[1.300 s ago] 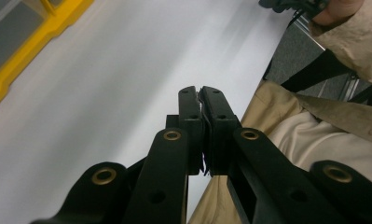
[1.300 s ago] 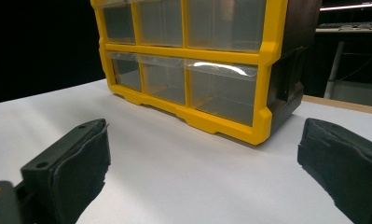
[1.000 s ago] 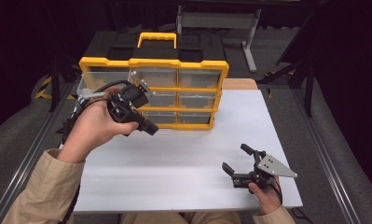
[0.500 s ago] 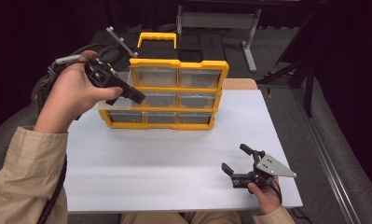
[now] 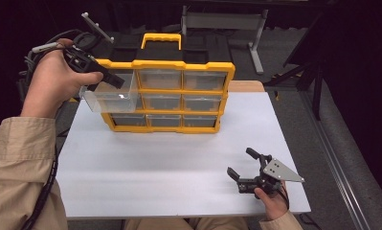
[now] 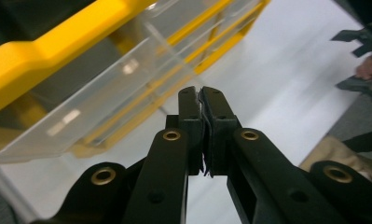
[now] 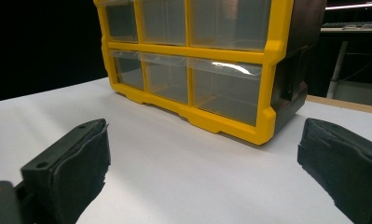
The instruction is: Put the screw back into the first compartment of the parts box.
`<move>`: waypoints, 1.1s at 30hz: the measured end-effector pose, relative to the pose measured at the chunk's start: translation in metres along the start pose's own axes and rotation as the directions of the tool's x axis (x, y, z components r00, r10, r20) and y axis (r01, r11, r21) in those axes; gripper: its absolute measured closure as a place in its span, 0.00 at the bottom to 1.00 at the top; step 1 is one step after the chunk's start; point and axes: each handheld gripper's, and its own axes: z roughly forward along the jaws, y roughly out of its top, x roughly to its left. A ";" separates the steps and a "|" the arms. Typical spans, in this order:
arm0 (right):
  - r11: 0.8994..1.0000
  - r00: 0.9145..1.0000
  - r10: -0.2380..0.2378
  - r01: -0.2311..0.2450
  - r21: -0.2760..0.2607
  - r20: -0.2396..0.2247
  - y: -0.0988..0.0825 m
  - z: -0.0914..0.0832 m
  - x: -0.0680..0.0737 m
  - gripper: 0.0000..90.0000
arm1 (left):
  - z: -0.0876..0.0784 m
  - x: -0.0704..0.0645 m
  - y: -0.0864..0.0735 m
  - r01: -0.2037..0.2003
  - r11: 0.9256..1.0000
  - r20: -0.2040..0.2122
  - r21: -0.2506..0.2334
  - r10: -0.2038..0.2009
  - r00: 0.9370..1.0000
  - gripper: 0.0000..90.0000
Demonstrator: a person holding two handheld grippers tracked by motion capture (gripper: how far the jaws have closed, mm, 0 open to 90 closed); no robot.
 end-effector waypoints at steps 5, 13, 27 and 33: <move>1.000 1.000 -0.003 0.003 0.004 0.001 0.000 0.000 0.000 0.03 | 0.004 0.011 0.000 0.016 1.000 0.002 -0.021 -0.016 1.000 0.98; 1.000 1.000 -0.002 0.002 0.006 -0.001 0.000 0.001 0.000 0.03 | 0.012 0.017 0.000 0.038 0.998 0.023 -0.058 -0.036 0.999 0.93; 1.000 1.000 0.001 -0.001 -0.001 0.001 0.001 0.000 0.000 0.03 | -0.004 -0.010 -0.004 0.022 0.994 0.076 -0.110 -0.013 0.997 0.57; 1.000 1.000 -0.007 0.007 -0.002 -0.005 0.001 0.001 0.001 0.03 | -0.007 -0.024 -0.011 0.000 0.991 0.104 -0.131 0.014 0.994 0.45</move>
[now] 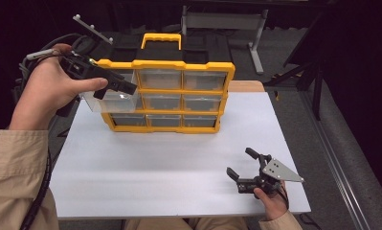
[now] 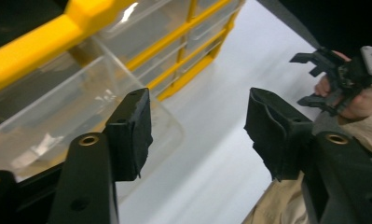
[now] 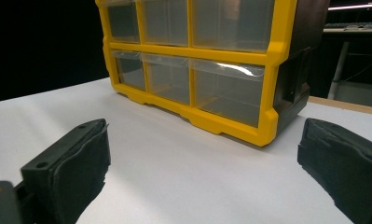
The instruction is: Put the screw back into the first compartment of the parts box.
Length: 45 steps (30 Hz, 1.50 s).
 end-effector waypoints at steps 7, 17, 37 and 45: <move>1.000 1.000 0.005 -0.005 0.001 -0.003 0.000 0.001 0.001 0.03 | 0.013 -0.013 -0.012 -0.030 1.000 0.034 0.007 0.030 0.999 0.33; 1.000 1.000 0.001 -0.001 0.002 -0.005 0.000 0.002 0.001 0.03 | 0.041 -0.031 -0.029 -0.092 0.995 0.101 -0.028 0.094 0.990 0.23; 1.000 1.000 -0.004 0.004 0.003 -0.006 0.000 0.002 0.002 0.03 | 0.096 -0.026 -0.084 -0.096 0.995 0.143 -0.041 0.101 0.985 0.20; 1.000 1.000 -0.004 0.004 0.002 -0.005 0.000 0.002 0.001 0.03 | 0.124 -0.022 -0.117 -0.089 0.996 0.145 -0.031 0.093 0.985 0.19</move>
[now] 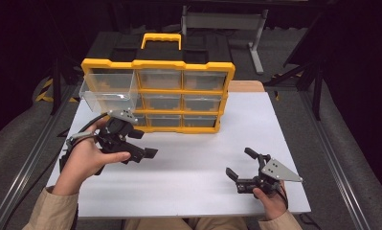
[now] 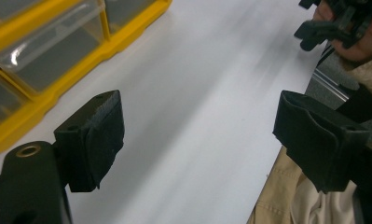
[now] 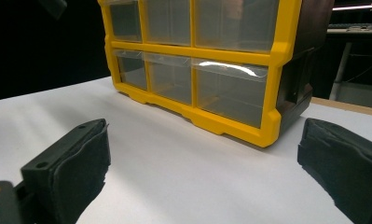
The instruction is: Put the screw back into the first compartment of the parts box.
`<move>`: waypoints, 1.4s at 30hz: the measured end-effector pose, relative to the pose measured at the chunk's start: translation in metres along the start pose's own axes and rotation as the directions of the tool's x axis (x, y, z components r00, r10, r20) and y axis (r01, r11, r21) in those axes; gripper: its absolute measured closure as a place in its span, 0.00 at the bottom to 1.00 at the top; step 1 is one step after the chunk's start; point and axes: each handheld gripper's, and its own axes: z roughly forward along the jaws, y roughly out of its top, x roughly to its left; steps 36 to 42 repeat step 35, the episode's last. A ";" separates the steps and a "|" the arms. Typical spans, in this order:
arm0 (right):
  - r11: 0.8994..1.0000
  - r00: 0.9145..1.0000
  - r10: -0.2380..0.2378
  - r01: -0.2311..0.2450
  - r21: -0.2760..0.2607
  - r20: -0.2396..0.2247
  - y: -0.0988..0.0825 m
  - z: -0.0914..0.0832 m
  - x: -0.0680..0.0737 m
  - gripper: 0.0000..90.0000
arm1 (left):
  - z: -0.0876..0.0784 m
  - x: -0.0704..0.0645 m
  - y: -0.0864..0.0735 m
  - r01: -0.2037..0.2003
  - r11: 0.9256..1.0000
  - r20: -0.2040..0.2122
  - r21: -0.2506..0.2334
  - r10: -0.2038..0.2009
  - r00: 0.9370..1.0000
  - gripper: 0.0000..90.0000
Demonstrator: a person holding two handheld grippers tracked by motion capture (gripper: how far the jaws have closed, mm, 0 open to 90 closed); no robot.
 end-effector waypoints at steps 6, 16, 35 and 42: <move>1.000 1.000 -0.002 0.002 -0.001 -0.002 0.000 0.000 0.000 0.03 | 0.019 0.010 -0.036 0.004 1.000 -0.004 -0.029 -0.004 1.000 0.17; 1.000 1.000 0.003 -0.003 0.001 0.004 0.000 0.000 -0.001 0.03 | 0.035 0.038 -0.112 0.051 0.980 -0.012 -0.194 -0.055 0.998 0.09; 1.000 1.000 -0.010 0.010 0.016 -0.002 -0.004 0.003 0.000 0.03 | 0.029 0.058 -0.174 0.054 0.895 -0.106 -0.443 -0.112 0.988 0.03; 1.000 1.000 -0.010 0.010 0.016 -0.002 -0.004 0.003 0.000 0.03 | 0.029 0.058 -0.174 0.054 0.895 -0.106 -0.443 -0.112 0.988 0.03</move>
